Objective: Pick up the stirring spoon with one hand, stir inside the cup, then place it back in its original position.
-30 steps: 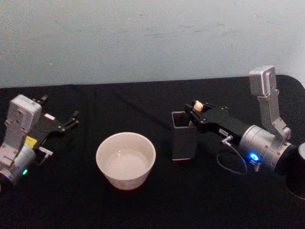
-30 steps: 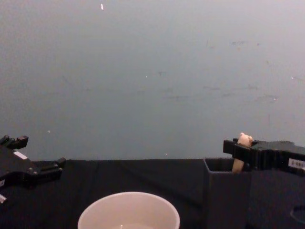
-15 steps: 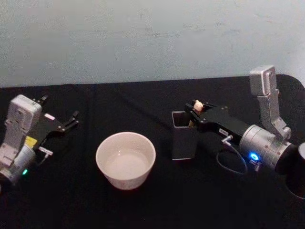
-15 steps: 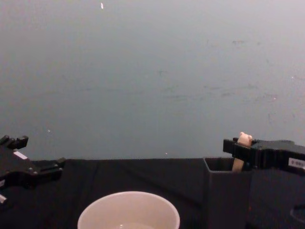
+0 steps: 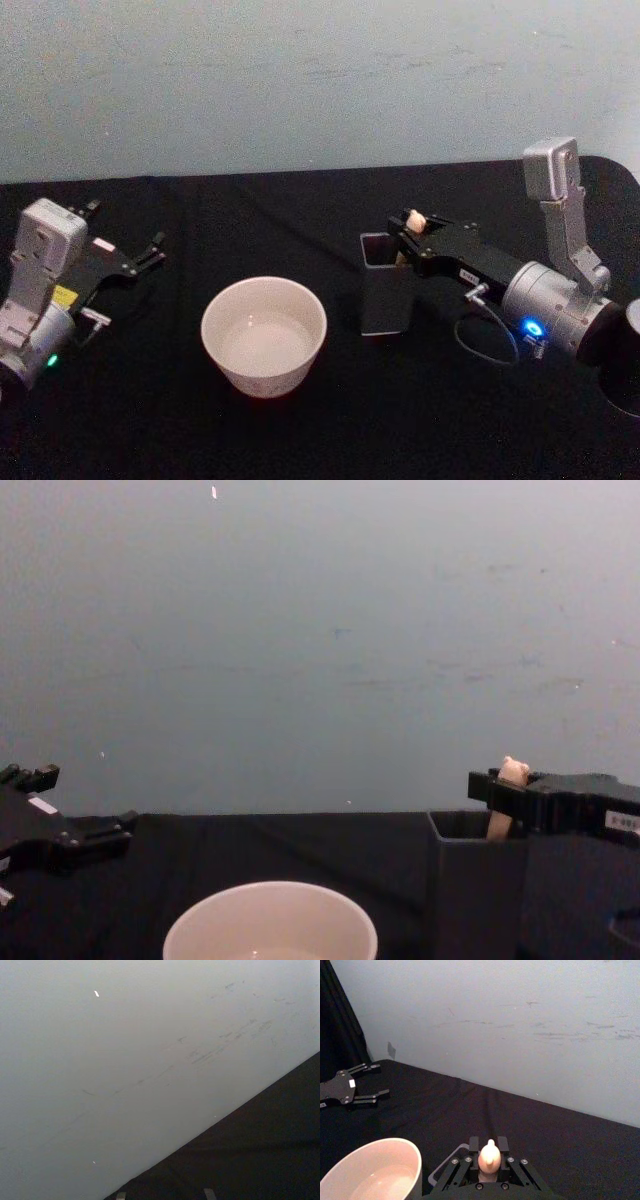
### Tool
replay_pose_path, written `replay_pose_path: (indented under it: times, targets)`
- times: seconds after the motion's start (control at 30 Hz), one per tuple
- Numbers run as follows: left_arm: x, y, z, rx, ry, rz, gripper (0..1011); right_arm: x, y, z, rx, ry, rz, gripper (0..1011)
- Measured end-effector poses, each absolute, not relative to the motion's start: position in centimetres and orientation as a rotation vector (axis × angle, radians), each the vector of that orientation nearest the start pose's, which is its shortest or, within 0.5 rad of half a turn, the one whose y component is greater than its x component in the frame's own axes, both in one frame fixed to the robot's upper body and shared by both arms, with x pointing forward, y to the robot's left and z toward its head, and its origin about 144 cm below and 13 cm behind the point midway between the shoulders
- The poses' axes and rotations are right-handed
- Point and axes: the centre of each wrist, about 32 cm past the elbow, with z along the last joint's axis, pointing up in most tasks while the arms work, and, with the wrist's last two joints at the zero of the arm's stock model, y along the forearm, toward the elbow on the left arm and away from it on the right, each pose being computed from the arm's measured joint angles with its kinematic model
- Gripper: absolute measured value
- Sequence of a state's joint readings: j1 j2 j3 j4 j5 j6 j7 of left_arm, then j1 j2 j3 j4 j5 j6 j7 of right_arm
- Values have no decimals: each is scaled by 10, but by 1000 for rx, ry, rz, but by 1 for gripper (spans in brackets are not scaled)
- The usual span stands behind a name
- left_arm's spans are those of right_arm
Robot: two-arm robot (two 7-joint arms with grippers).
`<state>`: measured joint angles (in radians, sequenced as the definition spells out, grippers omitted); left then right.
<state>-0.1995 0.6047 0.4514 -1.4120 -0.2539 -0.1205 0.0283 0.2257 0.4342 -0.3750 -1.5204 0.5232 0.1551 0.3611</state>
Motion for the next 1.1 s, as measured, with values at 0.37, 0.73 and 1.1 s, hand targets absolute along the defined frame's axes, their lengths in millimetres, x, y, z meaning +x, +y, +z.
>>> replay_pose_path:
  times: [0.37,0.73,1.1]
  targets:
    - [489,310,1140,304,-285,1248,1002,503,-251,1180,-70,136,-889,471]
    - [489,310,1140,304,-285,1248,1001,503,-251,1180,-70,136,-889,842]
    - [489,310,1140,304,-285,1248,1001,503,-250,1181,-53,124,-908,1002]
